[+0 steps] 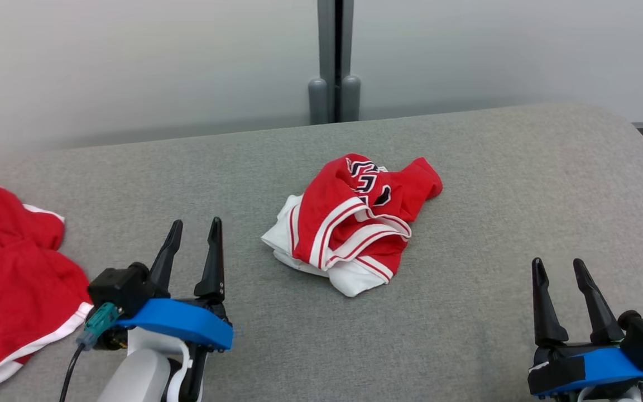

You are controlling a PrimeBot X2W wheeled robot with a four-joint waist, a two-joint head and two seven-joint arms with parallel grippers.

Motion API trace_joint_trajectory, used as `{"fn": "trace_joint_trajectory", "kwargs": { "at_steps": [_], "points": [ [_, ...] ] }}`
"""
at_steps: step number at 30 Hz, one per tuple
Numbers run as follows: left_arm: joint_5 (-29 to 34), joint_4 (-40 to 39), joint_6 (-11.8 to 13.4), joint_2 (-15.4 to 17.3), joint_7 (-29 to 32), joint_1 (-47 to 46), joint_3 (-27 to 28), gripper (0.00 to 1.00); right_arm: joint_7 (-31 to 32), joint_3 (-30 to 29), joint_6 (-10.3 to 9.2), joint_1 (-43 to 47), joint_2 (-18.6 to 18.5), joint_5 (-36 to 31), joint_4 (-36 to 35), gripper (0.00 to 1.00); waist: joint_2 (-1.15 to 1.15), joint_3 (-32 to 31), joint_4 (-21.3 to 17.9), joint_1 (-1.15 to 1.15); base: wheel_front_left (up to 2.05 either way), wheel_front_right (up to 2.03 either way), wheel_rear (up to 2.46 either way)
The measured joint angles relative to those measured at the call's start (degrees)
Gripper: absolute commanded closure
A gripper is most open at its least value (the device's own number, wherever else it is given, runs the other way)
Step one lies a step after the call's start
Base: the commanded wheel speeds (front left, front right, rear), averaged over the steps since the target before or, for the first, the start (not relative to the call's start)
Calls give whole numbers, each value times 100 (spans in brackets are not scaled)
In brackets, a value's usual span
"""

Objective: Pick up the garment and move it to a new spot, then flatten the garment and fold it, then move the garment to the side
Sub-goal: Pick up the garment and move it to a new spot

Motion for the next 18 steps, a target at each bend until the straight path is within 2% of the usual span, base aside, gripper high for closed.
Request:
{"fn": "trace_joint_trajectory", "kwargs": {
  "at_steps": [7,13,18],
  "points": [
    [713,-609,45,97,-15,632,493,0,151,-89,0,121,1,-125,-93,0,0,-183,452,0,0,0,0],
    [1110,-1132,-54,-48,-18,1124,1146,0,203,-118,0,190,1,-126,-124,0,0,-307,706,0,0,0,0],
    [1423,-1170,-76,-148,-18,1500,1445,0,230,-89,0,216,1,-126,-125,0,0,-354,759,0,0,0,0]
  ]
}}
